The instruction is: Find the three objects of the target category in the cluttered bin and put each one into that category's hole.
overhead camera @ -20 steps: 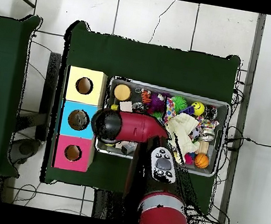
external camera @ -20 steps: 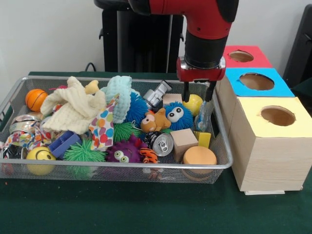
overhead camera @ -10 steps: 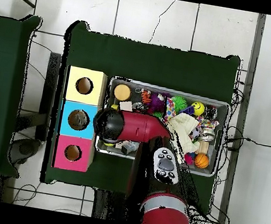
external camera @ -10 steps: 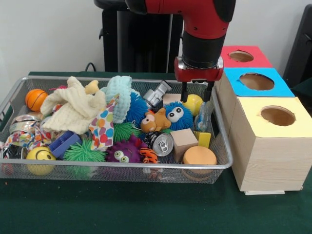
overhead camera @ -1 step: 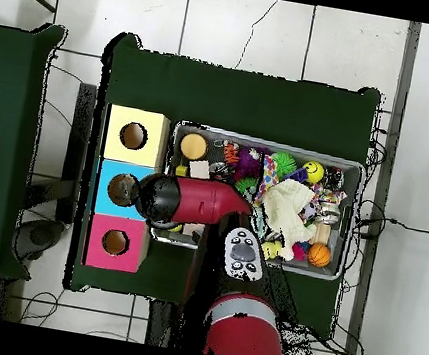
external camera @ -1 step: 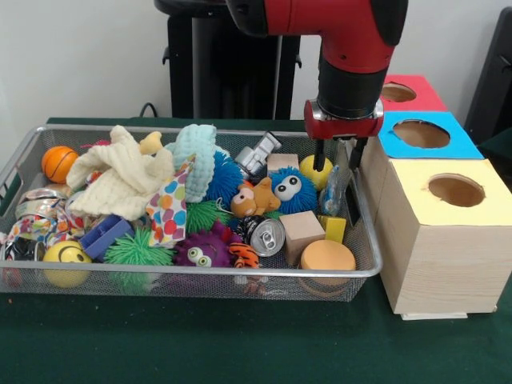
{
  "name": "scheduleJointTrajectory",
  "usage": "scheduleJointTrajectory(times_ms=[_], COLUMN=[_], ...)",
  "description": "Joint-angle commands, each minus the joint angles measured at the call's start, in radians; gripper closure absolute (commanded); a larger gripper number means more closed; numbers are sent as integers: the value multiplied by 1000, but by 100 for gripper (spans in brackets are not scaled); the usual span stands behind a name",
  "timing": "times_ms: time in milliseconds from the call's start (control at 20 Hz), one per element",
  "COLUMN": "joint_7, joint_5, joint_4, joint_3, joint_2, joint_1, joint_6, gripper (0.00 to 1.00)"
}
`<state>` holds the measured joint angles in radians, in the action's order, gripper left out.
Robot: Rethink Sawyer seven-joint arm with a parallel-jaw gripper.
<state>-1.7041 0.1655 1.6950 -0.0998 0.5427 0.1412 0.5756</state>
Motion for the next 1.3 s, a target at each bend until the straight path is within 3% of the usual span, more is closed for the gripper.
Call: scheduleJointTrajectory(times_ms=[50, 400, 650, 850, 1300], joint_7=[-137, -54, 11, 28, 14], joint_5=[24, 45, 53, 62, 69], joint_4=[-67, -157, -182, -220, -226], joint_3=[-8, -13, -25, -30, -34], joint_2=[-121, -181, -129, -113, -119], joint_1=[-19, 24, 53, 57, 64], joint_6=[-118, -66, 78, 139, 115], gripper=[0, 0, 0, 0, 0])
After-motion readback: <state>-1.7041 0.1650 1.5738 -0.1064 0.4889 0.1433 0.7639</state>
